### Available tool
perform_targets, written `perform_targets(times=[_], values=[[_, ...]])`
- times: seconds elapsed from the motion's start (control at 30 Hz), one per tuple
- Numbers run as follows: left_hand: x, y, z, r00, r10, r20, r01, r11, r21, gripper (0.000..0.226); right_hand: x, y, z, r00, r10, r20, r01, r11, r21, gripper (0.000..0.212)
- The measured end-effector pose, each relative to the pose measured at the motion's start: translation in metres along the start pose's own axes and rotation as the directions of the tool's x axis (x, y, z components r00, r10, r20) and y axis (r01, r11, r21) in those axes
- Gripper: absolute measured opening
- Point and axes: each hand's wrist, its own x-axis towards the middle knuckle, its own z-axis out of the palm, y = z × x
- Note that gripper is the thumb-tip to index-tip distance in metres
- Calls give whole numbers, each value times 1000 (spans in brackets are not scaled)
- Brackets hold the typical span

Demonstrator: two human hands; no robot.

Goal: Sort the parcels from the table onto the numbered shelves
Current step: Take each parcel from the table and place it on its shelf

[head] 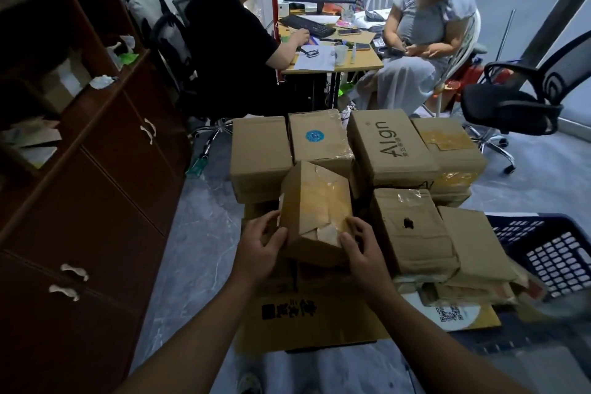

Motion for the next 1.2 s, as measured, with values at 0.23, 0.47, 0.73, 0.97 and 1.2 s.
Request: perform_targets(times=[0.23, 0.47, 0.73, 0.97, 1.2], values=[[-2, 14, 3, 996, 92, -6, -92, 994, -57, 46, 11, 0, 0, 998, 48, 38, -39, 979, -201, 34], [1, 20, 8, 984, 173, 32, -175, 983, 61, 57, 16, -39, 8, 996, -86, 33, 88, 994, -59, 58], [0, 10, 8, 998, -2, -55, -4, 993, -114, 38, 18, -32, 9, 997, -49, 58, 54, 994, -94, 57], [8, -4, 9, 990, -132, 40, 136, 981, -138, 37, 10, -23, -4, 991, 6, 135, -26, 989, 146, 48], [6, 0, 8, 996, -73, 51, 77, 994, -79, 45, 10, -16, -10, 996, 90, 3, -90, 992, -85, 47]])
